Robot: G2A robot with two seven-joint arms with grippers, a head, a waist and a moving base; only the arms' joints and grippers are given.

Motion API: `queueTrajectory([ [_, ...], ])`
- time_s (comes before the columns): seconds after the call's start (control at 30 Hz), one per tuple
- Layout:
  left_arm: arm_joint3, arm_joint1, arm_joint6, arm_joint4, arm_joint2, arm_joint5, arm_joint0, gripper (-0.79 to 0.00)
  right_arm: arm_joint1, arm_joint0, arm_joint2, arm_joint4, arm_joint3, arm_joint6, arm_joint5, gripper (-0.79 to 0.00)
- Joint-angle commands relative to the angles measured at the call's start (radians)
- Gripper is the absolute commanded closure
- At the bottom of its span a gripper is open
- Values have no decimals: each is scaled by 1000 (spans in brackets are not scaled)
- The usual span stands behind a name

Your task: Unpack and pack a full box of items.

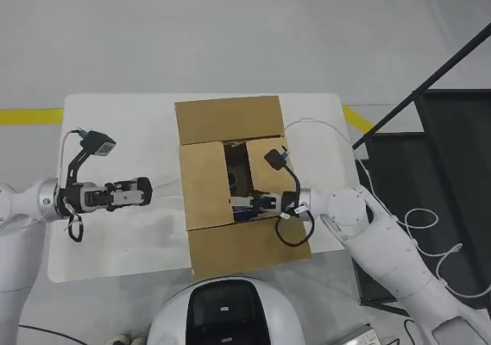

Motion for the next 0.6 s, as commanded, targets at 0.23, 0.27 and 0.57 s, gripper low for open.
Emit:
queueTrajectory([
  [0.23, -27, 1, 44, 74, 29, 12, 24, -785, -5, 4, -7, 19, 14, -29, 11, -785],
  [0.27, -26, 2, 60, 89, 32, 13, 25, -785, -9, 16, -18, 26, 23, -21, 9, -785],
  [0.57, -43, 16, 72, 108, 4, 24, 25, -785, -65, 161, -180, 48, 181, -14, -6, -785],
])
